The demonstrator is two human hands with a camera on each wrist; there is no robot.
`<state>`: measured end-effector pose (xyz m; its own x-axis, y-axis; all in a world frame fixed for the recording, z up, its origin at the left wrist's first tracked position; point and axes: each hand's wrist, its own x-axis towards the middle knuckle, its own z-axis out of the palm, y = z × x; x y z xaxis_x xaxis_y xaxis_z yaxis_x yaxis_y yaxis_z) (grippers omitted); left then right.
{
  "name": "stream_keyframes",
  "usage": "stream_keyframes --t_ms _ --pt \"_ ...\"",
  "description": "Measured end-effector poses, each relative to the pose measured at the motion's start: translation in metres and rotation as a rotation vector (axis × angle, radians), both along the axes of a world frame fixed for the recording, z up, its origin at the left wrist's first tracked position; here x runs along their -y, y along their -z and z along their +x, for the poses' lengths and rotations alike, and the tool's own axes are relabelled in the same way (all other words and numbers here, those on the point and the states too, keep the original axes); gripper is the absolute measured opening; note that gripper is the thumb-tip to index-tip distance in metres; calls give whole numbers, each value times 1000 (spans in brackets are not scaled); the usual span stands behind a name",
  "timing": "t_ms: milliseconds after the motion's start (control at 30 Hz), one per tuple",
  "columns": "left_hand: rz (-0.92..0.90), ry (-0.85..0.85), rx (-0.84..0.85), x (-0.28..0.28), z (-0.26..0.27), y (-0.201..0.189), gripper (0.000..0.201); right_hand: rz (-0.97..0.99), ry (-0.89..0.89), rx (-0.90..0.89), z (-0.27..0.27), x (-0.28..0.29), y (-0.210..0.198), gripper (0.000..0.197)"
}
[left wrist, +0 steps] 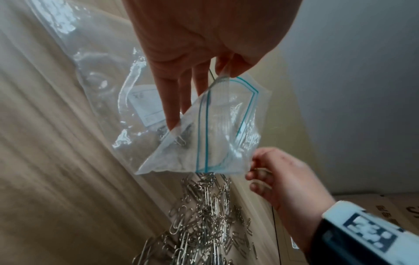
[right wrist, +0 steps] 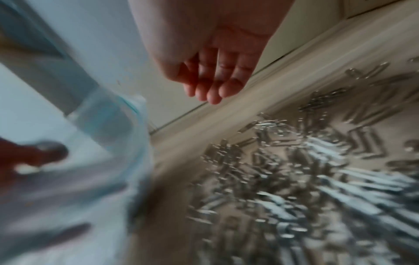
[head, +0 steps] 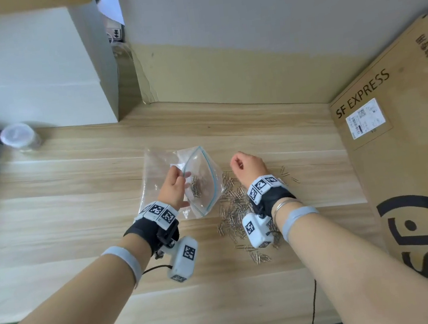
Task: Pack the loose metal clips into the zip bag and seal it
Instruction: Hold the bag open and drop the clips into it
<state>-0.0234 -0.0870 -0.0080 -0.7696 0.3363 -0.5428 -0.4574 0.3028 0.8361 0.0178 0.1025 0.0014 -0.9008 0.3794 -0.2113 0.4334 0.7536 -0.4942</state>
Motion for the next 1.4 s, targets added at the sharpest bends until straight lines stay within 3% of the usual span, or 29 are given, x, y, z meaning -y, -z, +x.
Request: stream_keyframes --t_ms 67,167,567,700,767,967,1100,1200,1300,1400 --pt "2 -19 10 0 1 1 25 42 -157 183 0 -4 13 18" --pt "2 -36 16 -2 3 1 25 137 -330 320 2 -6 27 35" --pt "25 -121 87 -8 18 -7 25 66 -518 365 58 -10 16 24" --pt "26 -138 103 -10 25 -8 24 214 -785 455 61 17 16 52" --pt "30 -152 102 -11 28 -9 25 258 -878 456 64 25 20 55" --pt "22 -157 96 -13 31 -9 25 244 -849 391 76 -7 14 35" --pt "11 -157 96 -15 33 -10 25 289 -701 493 83 -27 11 84" --pt "4 -151 94 -17 34 -11 25 317 -727 564 90 -23 17 107" --pt "7 -157 103 -18 34 -11 24 366 -775 543 91 -15 26 105" --pt "9 -164 106 -18 34 -11 24 292 -736 511 85 -17 27 83"
